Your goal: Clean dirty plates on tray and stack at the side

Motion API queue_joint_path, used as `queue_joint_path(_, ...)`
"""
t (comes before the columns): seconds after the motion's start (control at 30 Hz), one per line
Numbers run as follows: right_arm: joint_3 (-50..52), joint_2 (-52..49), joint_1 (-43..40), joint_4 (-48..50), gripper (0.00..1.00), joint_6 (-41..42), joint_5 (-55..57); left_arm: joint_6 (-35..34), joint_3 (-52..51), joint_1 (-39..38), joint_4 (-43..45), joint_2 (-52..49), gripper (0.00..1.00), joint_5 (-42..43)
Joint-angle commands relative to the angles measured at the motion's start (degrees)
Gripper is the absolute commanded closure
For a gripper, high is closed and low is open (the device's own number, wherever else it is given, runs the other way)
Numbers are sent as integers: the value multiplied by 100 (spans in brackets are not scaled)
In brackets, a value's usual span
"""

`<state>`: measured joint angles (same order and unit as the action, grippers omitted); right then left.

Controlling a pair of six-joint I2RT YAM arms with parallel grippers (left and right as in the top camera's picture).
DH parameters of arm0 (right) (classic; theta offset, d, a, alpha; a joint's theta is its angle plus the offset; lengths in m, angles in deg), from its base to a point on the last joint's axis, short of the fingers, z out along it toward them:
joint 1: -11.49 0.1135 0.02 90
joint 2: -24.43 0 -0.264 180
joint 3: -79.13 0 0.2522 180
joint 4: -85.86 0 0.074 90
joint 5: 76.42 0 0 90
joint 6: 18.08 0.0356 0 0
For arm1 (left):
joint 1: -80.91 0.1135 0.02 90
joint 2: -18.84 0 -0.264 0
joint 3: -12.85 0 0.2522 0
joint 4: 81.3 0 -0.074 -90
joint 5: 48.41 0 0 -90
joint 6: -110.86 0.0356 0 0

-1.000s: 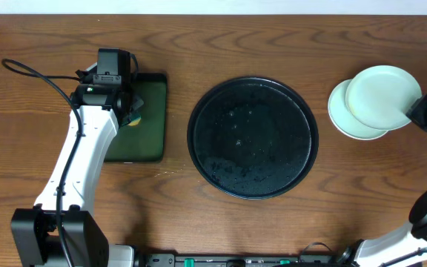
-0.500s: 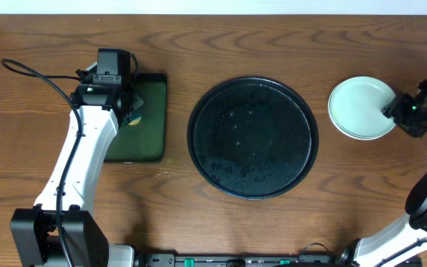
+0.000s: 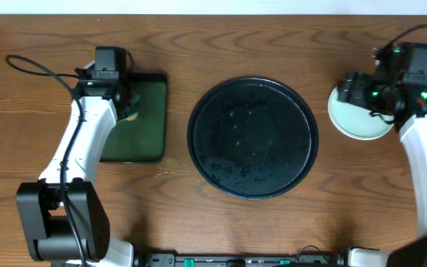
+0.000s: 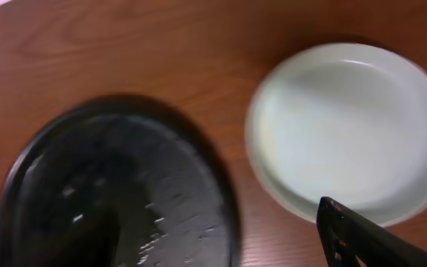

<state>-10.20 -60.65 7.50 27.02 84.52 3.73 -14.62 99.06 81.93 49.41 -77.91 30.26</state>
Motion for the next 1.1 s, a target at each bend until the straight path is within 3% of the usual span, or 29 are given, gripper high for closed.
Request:
queue_joint_path(0.0,-44,227,619,4,15,114,103,232,-22,155,144,-354,92,581)
queue_joint_path(0.07,-44,291,1014,59,6,129,162,293,-22,181,267,-627,92,1158)
queue_joint_path(0.27,-44,302,1932,142,1,267,820,295,-22,181,330,-1073,92,1541)
queue_joint_path(0.4,-44,326,2369,254,1,426,848,595,-22,181,354,-1078,83,1480)
queue_joint_path(0.53,-44,400,2699,343,1,433,852,671,-22,181,332,-1080,60,1320)
queue_joint_path(0.7,-44,595,2887,319,1,428,855,850,-20,199,343,-1016,51,1325)
queue_joint_path(0.87,-44,955,2914,122,1,431,975,846,59,361,236,-378,51,1329)
queue_joint_path(1.07,-44,1598,2918,-125,1,481,1300,844,76,466,-210,1204,51,1392)
